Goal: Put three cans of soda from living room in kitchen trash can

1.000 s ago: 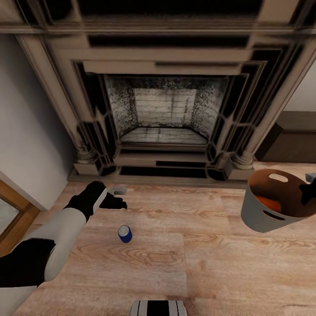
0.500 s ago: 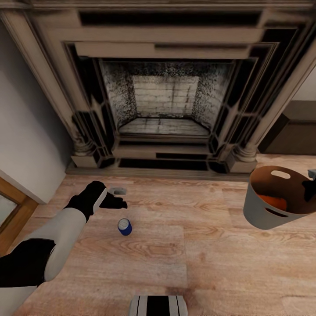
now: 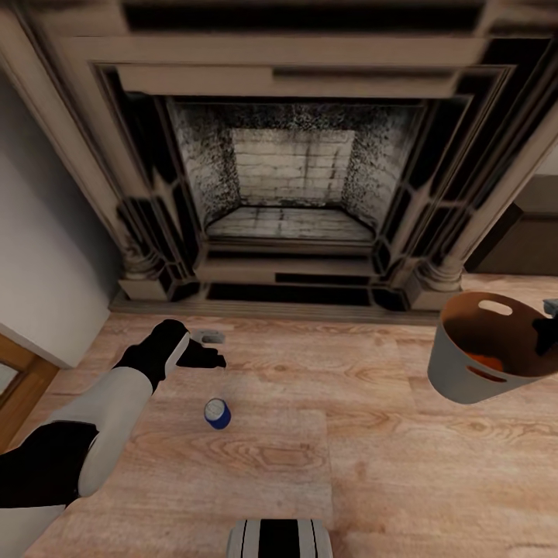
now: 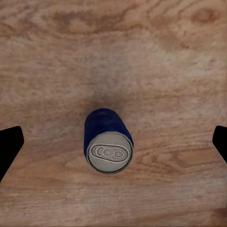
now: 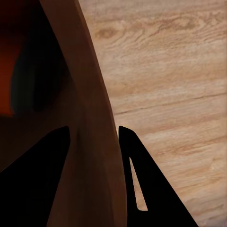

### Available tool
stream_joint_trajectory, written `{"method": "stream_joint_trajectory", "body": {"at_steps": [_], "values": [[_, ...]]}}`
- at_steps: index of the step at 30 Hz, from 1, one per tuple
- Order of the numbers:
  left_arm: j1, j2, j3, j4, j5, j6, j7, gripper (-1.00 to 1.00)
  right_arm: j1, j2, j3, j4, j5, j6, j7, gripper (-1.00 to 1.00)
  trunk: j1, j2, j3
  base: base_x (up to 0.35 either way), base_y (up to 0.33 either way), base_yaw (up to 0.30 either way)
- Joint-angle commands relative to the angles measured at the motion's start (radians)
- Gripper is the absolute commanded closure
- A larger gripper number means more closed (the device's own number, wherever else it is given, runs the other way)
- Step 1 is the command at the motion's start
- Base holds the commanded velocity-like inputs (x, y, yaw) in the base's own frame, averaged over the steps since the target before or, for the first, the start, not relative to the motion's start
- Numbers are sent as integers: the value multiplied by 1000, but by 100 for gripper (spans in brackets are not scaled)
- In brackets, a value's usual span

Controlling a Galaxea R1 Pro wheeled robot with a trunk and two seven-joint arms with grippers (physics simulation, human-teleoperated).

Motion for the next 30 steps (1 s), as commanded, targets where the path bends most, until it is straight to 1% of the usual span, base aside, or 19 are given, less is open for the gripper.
{"method": "stream_joint_trajectory", "body": {"at_steps": [1, 4, 15, 23, 27, 30], "values": [[0, 0, 0, -1, 0, 0, 1, -100, 0, 0, 6, 0, 2, 0, -1, 100, 0, 0, -1, 74, 0, 0], [0, 0, 1, -3, 0, 0, 2, -100, 0, -1, 6, 0, 2, 0, -1, 100, 0, 0, -6, 39, 0, 0], [0, -2, -1, 0, 0, 1, 11, -100, 1, -1, 7, 0, 2, 0, -1, 100, 5, -3, -64, 5, 0, 0], [0, -9, -2, 3, 0, 1, 12, -100, 1, 0, 7, 0, 2, 0, -1, 100, 8, -5, -106, 0, 0, 0], [0, -10, -1, -3, 0, 1, 11, -100, 1, -2, 9, 0, 2, 0, -1, 100, 8, -5, -112, 0, 0, 0], [0, -11, 0, -6, 0, 1, 7, -100, 1, -1, 22, -1, 2, 0, -1, 100, 8, -5, -116, 0, 3, 0]]}}
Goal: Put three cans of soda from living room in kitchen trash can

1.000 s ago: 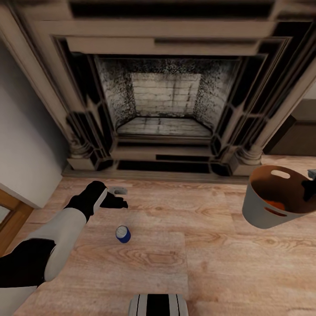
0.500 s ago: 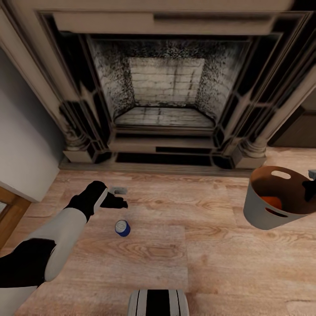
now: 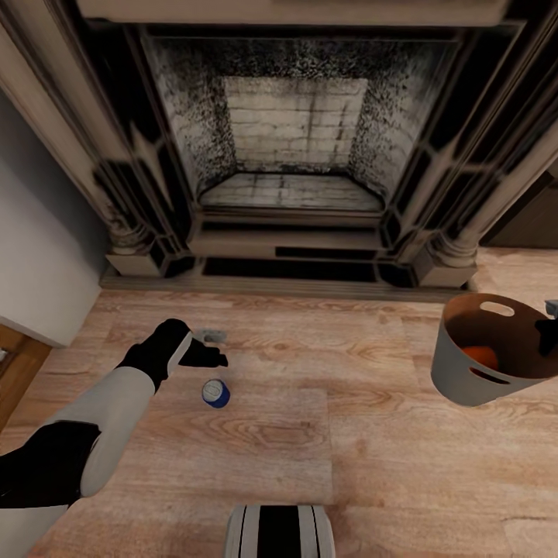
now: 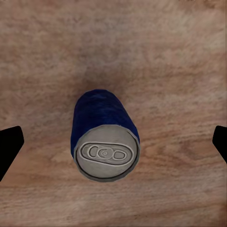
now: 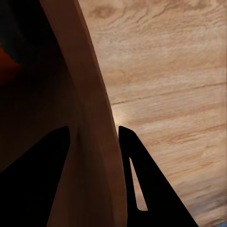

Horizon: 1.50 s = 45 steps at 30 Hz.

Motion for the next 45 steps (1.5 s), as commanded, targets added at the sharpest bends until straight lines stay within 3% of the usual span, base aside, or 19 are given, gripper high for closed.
{"method": "stream_joint_trajectory", "body": {"at_steps": [1, 9, 16, 22, 30, 37, 42, 45], "values": [[0, 0, 1, -1, 0, 0, -1, -100, 0, 0, 7, 0, -2, 1, -1, 100, 0, 0, -1, 21, 67, 0], [0, 0, 1, -2, 0, 0, -1, -100, 0, -1, 16, 0, -2, 1, -1, 100, 0, 0, -12, 42, 83, 0], [0, 0, 1, -1, 0, 1, 4, -100, 1, -2, 16, 0, -2, 1, -1, 100, 3, -2, -48, 3, 6, 0], [0, -1, -1, -2, 0, 1, 5, -100, 1, 0, 17, 0, -3, 1, 0, 100, 3, -2, -56, 0, 0, 0], [0, -7, -1, -2, 0, 1, 5, -100, 3, -1, 17, 0, -3, 1, 0, 100, 7, -4, -96, 0, 0, 0], [0, -9, -2, -2, 0, 1, 5, -100, 3, 0, 18, 0, -3, 1, 0, 100, 7, -4, -103, 0, 0, 0], [0, -9, -2, -2, 0, 1, 5, -100, 3, 1, 18, 0, -3, 1, 0, 100, 9, -5, -127, 0, 0, 0], [0, -9, -2, -2, 0, 1, 5, -100, 3, 2, 18, 0, -3, 1, -1, 100, 9, -5, -129, 0, 0, 0]]}}
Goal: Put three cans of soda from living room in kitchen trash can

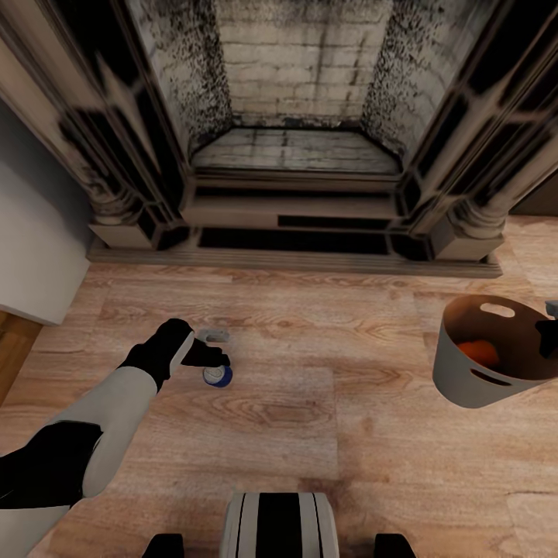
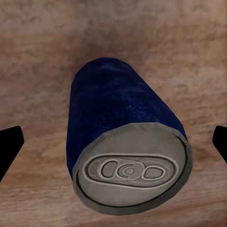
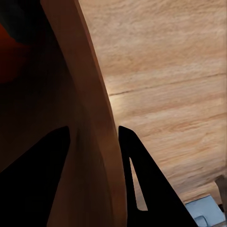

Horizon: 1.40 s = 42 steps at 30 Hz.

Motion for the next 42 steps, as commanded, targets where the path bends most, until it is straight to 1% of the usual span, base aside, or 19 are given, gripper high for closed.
{"method": "stream_joint_trajectory", "body": {"at_steps": [1, 17, 24, 33, 34, 38, 40, 42], "values": [[0, 0, 0, 0, 0, 0, 0, -100, 0, 0, 2, 0, -2, 2, 0, 100, 0, 0, -1, 0, 0, 0], [0, 1, 1, 0, 0, 0, -3, -100, 1, -1, 2, 1, -2, 2, -1, 100, 0, 0, -7, 0, 0, 0], [0, 2, 0, 0, 0, 0, 0, -100, 1, 0, 2, 1, -2, 2, -1, 100, 0, 0, -7, -110, 0, 0], [0, 1, 0, -1, 0, 0, -2, -100, 1, 0, 3, 1, -2, 2, -1, 100, 0, 0, -7, -18, 0, 0], [0, 1, 0, -1, 0, 0, -4, 100, 1, 0, 3, 1, -2, 2, -1, 100, 0, 0, -7, -2, 0, 0], [0, -2, -1, -1, 0, -1, -10, 100, 1, 0, 2, 1, -2, 2, -1, 100, 0, 0, -7, 0, 0, 0], [0, -12, -1, -1, 0, 0, -6, 100, 1, 0, 2, 1, -2, 2, -1, 100, 0, 0, -7, 0, 0, 0], [0, -14, -1, -1, 0, 0, -5, 100, 1, 0, 3, 1, -2, 2, -1, 100, 0, 0, -7, 0, 0, 0]]}}
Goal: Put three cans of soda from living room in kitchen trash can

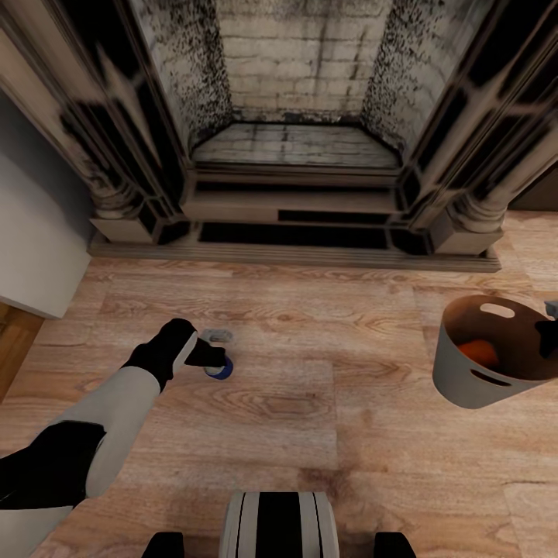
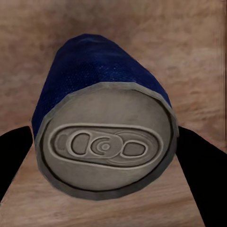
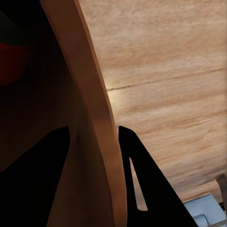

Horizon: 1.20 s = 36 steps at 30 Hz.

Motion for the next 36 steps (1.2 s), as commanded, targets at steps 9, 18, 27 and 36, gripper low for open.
{"method": "stream_joint_trajectory", "body": {"at_steps": [9, 18, 27, 36], "values": [[0, -4, 0, -1, 1, 0, 2, 100, 0, 0, 6, 1, -1, 1, -1, 100, 0, 0, 0, 0, 0, 0], [0, -5, -2, 0, 1, 0, 3, 100, 0, 0, 7, 0, -1, 1, -1, 100, -4, 2, 31, 0, 0, 0], [0, -6, -2, 1, 0, 2, 4, 100, 1, 0, 7, 0, -1, 1, -1, 100, -8, 4, 66, 0, 0, 0], [0, -7, -2, 2, -1, 2, 5, 100, 1, 0, 7, 1, -1, 1, -1, 100, -12, 6, 101, 0, 0, 0]]}}
